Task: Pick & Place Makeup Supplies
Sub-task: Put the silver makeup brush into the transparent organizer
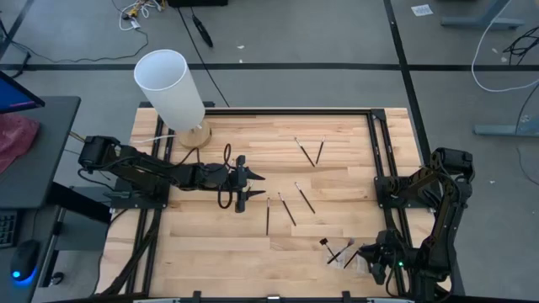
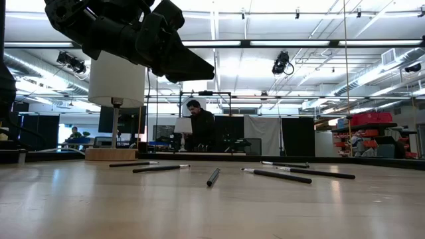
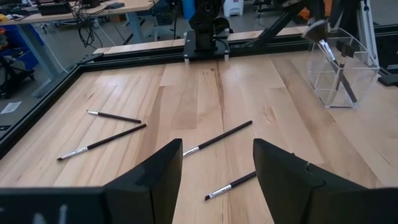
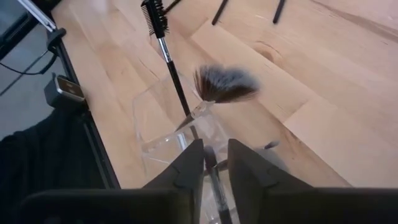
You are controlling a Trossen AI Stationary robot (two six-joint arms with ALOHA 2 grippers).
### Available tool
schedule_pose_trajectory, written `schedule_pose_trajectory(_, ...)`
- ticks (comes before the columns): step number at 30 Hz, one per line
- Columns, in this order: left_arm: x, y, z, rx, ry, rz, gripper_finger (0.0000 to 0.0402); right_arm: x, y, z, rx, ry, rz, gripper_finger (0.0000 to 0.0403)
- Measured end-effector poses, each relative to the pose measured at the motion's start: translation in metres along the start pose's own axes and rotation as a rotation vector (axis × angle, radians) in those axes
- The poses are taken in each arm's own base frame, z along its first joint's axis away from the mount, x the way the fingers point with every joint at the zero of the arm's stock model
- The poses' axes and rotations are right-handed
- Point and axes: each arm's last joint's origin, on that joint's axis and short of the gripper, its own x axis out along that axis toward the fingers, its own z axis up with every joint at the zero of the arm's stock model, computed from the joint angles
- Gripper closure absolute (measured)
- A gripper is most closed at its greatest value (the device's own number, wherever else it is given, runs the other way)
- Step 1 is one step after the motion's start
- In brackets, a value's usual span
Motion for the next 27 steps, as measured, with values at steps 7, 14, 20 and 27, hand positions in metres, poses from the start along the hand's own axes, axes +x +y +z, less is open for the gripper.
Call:
schedule_pose_trajectory(7, 0.0, 0.0, 0.0, 0.0, -0.001, 0.0, 0.0202, -0.005, 0.001, 0.007, 0.035, -0.011, 0.032, 0.0298)
schedule_pose_trajectory(14, 0.0, 0.0, 0.001, -0.002, -0.015, 0.001, 0.0202, -0.005, -0.002, 0.037, 0.038, -0.076, -0.014, 0.0299)
schedule_pose_trajectory(20, 0.0, 0.0, 0.002, -0.002, -0.017, 0.001, 0.0202, 0.008, 0.006, 0.074, -0.12, -0.338, 0.011, 0.0303)
schedule_pose_trajectory(27, 0.0, 0.0, 0.002, -0.002, -0.016, 0.001, 0.0202, 0.047, 0.012, 0.123, -0.148, -0.433, -0.169, 0.0303)
